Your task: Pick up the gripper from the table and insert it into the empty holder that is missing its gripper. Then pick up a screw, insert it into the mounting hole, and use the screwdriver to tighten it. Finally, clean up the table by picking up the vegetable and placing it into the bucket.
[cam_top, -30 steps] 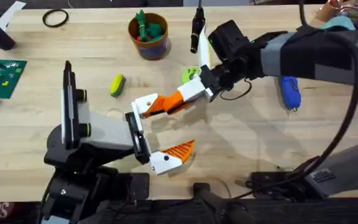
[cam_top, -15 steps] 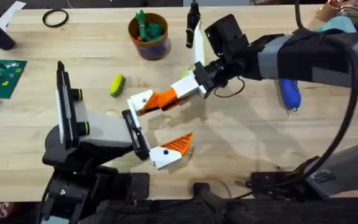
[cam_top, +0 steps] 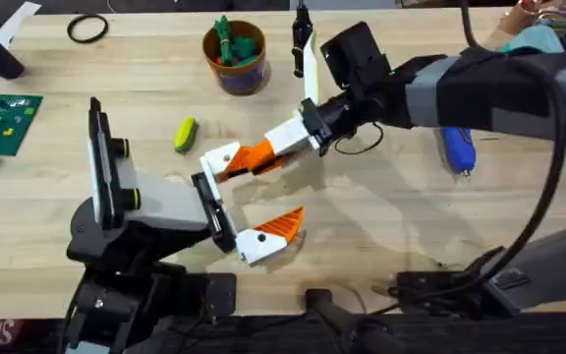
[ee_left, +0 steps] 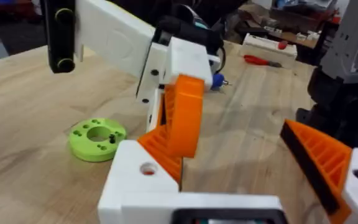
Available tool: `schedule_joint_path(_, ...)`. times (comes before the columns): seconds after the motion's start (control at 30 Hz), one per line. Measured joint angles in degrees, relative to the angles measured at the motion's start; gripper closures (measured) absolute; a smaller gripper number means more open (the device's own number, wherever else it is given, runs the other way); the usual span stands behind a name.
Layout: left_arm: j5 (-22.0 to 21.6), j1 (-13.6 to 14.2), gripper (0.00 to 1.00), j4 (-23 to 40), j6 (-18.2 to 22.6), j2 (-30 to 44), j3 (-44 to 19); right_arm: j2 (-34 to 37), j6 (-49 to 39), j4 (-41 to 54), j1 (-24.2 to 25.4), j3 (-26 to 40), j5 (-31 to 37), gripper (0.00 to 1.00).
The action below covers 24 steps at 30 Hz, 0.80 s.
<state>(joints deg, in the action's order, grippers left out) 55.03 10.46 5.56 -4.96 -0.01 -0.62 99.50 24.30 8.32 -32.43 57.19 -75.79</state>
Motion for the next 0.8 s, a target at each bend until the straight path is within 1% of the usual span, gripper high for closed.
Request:
schedule_joint_path(0.1, 0.4, 0.0, 0.011, 0.0, 0.0, 0.0, 0.0, 0.0, 0.5, -0.1, -0.3, 0.0, 0.2, 0.796)
schedule_joint_path(0.2, 1.3, 0.3, 0.011, 0.1, 0.0, 0.0, 0.0, 0.0, 1.1, -0.2, -1.6, 0.0, 0.7, 0.740)
schedule_joint_path(0.33, 2.2, 0.5, 0.011, 0.1, 0.1, 0.0, 0.0, 0.0, 1.5, -0.1, -2.3, 0.0, 1.5, 0.610)
schedule_joint_path(0.43, 2.4, 0.5, 0.011, 0.2, 0.2, 0.0, 0.0, 0.1, 1.5, -0.1, -2.3, 0.0, 1.9, 0.540)
schedule_joint_path(0.57, 2.4, 0.5, 0.011, 0.2, 0.2, 0.0, 0.0, 0.4, 1.6, 0.0, -2.3, 0.0, 2.3, 0.410)
schedule_joint_path(0.63, 2.4, 0.5, 0.011, 0.2, 0.2, 0.0, 0.0, 0.5, 1.6, 0.0, -2.3, 0.0, 2.2, 0.366)
schedule_joint_path(0.77, 2.9, 0.7, 0.011, 0.2, 0.2, 0.0, 0.0, 0.5, 1.7, -0.1, -1.6, 0.0, 0.6, 0.185)
schedule_joint_path(0.8, 2.9, 0.7, 0.011, 0.2, 0.2, 0.0, 0.0, 0.5, 1.8, 0.0, -1.2, 0.0, 0.1, 0.125)
